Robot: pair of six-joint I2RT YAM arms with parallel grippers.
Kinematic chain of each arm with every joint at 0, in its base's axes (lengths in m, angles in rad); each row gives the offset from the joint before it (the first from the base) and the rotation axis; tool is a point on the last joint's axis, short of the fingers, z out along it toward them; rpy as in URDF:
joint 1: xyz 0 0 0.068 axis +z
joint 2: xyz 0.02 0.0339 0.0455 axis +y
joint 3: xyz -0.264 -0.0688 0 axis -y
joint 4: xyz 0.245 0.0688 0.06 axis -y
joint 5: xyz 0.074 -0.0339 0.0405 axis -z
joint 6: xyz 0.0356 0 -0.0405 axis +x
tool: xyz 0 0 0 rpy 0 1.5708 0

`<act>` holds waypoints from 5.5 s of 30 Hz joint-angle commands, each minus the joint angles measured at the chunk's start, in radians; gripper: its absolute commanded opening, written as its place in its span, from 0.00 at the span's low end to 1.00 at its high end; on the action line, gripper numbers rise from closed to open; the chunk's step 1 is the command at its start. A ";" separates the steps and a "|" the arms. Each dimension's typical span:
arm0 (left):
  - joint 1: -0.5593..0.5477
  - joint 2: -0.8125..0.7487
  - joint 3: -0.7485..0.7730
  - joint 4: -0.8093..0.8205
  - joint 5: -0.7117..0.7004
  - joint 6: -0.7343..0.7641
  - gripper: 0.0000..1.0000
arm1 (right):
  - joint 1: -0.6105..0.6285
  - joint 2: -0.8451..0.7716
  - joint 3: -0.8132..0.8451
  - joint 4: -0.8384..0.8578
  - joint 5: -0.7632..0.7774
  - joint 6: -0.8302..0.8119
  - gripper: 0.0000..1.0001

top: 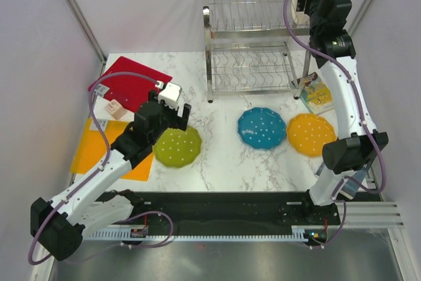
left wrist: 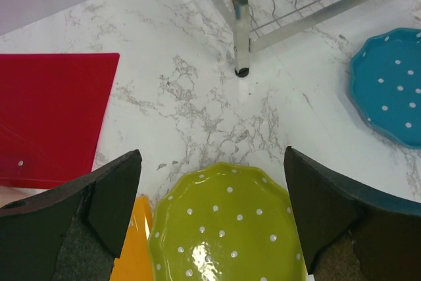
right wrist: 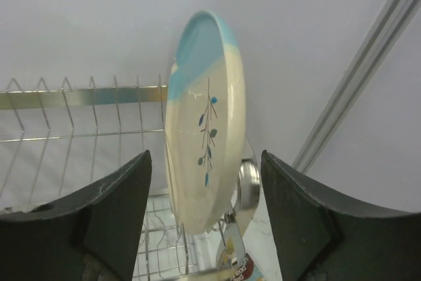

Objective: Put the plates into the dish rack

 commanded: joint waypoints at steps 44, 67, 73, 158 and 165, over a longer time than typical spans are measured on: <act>0.566 0.370 -0.135 -0.286 0.431 -0.357 0.61 | 0.485 0.161 -1.084 0.473 -0.951 0.718 0.78; 0.562 0.381 -0.187 -0.220 0.591 -0.326 0.02 | 0.520 0.417 -1.115 0.722 -1.241 0.874 0.73; 0.554 0.338 -0.219 -0.182 0.644 -0.332 0.02 | 0.543 0.457 -1.083 0.701 -1.272 0.885 0.68; 0.517 0.121 -0.060 0.163 0.542 -0.317 0.63 | 0.203 -0.014 0.307 0.297 0.307 -0.229 0.00; 0.514 0.132 -0.069 0.179 0.537 -0.338 0.63 | 0.137 0.023 0.307 0.239 0.279 -0.221 0.00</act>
